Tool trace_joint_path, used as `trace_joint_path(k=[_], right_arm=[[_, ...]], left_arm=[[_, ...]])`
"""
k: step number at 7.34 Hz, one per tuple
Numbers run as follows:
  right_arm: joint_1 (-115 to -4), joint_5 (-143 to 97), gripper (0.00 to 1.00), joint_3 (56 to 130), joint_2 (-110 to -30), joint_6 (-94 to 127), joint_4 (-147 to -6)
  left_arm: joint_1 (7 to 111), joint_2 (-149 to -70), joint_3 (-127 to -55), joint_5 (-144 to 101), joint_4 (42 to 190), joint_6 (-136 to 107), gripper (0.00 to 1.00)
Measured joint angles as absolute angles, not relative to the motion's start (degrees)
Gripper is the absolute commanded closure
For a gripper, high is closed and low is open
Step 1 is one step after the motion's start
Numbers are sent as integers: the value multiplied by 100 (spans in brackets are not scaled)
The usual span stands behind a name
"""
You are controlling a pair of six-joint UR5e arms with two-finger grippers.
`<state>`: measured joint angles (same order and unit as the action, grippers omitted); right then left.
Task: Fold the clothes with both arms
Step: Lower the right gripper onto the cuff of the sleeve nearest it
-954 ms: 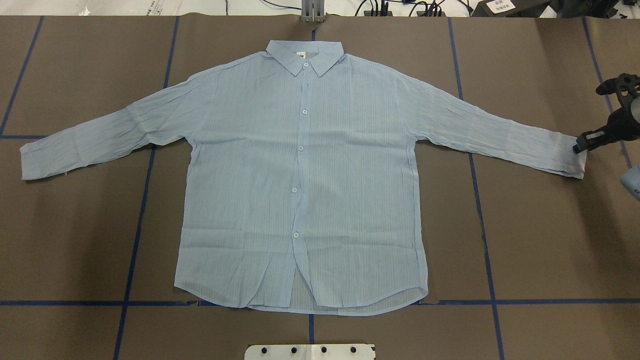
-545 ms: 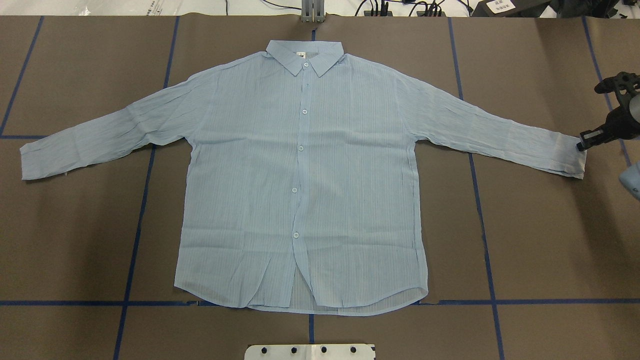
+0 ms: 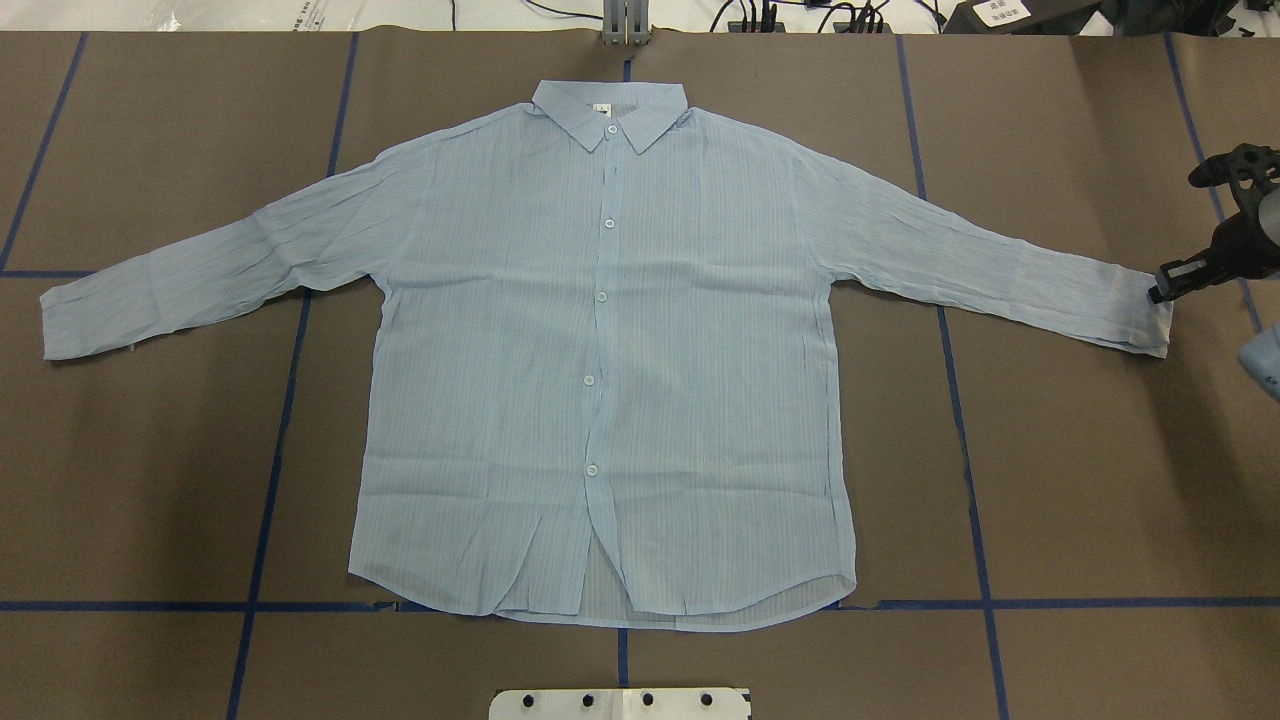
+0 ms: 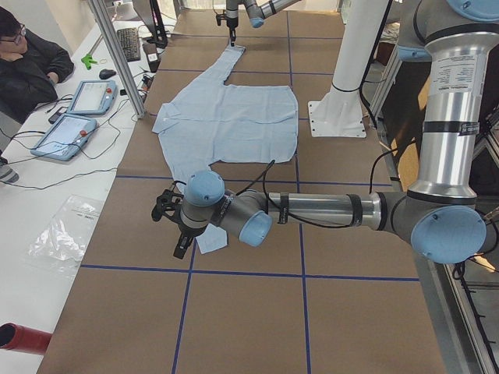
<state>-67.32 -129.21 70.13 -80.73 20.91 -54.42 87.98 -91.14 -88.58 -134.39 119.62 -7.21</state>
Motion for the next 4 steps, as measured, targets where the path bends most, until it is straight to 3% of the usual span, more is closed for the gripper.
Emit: trace_joint_path(k=[1, 4], right_arm=[[-6733, -12920, 35, 7013, -8071, 2086, -5446], [-6733, -12920, 36, 7004, -8078, 2074, -5447]], left_arm=[[8798, -9117, -8859, -13438, 11964, -727, 0], [8798, -9125, -8869, -13446, 11978, -861, 0]])
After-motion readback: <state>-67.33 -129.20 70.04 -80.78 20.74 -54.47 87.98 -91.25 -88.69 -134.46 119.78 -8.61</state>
